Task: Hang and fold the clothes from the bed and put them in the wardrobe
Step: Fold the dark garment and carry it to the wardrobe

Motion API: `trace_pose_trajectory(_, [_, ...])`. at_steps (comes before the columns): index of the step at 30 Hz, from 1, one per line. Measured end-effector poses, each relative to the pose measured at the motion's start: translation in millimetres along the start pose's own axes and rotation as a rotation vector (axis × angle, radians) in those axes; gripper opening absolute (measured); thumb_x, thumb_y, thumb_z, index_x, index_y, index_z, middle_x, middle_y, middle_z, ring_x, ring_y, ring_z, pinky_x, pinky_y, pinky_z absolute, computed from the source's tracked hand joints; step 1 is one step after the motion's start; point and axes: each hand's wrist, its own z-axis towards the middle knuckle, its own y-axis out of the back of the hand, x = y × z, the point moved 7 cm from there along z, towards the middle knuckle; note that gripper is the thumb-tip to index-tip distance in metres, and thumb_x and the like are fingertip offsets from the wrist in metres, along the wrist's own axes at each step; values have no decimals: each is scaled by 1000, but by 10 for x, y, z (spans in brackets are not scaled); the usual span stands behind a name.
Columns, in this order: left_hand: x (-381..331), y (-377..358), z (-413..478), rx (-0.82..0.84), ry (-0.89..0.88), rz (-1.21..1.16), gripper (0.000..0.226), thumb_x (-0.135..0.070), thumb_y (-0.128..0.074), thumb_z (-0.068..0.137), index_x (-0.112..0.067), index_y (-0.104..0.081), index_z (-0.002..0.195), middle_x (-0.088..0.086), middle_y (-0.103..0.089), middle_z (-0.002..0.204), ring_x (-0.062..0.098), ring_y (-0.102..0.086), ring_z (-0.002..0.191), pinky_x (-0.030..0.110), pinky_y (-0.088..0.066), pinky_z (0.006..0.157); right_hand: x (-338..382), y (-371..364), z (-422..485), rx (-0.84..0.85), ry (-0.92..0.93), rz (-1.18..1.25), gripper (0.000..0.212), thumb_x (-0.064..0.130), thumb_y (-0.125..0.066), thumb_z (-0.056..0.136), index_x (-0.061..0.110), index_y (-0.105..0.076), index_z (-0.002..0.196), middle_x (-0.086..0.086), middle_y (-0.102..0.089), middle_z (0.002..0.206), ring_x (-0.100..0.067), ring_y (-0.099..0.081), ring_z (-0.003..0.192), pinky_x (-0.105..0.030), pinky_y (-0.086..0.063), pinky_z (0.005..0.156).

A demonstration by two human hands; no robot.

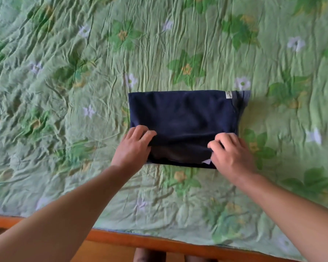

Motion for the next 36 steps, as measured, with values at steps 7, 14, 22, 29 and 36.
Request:
trace_pose_trajectory(7, [204, 133, 33, 135, 90, -71, 28, -17, -50, 100, -20, -57, 127, 5, -69, 116, 33, -61, 106, 45, -51, 85, -104, 76, -93, 104, 12, -50, 6, 11, -56, 79, 13, -60, 80, -6, -54, 83, -36, -55, 83, -48, -41, 68])
trace_pose_trajectory(14, [-19, -61, -111, 176, -51, 275, 86, -56, -72, 78, -29, -36, 150, 7, -52, 114, 30, -54, 104, 47, -46, 88, 34, -52, -15, 286, 62, -101, 17, 26, -44, 79, 14, -55, 79, -8, -50, 82, -34, -52, 81, -44, -35, 67])
trace_pose_trajectory(22, [-329, -26, -17, -16, -96, 65, 40, -54, -54, 87, -21, -73, 98, 3, -59, 112, 30, -46, 131, 48, -32, 109, 248, 53, 224, 168, 204, 91, 20, 31, -60, 91, 14, -63, 81, -9, -56, 88, -34, -54, 85, -46, -44, 69])
trace_pose_trajectory(29, [-176, -405, 586, 180, 76, 226, 78, -73, -28, 94, -37, -3, 159, 7, 11, 168, 30, 14, 154, 60, 0, 122, -137, -482, 789, 352, -127, -79, 70, 62, -34, 99, 34, -14, 160, -12, 4, 168, -39, 6, 154, -60, -3, 123])
trace_pose_trajectory(36, [110, -500, 457, 38, 157, 158, 84, -72, -34, 92, -32, -6, 160, 5, 11, 168, 22, 12, 155, 50, -1, 125, -308, -548, 624, -49, -271, 108, 59, 50, -49, 101, 21, -43, 152, -26, -21, 162, -39, -19, 152, -50, -19, 123])
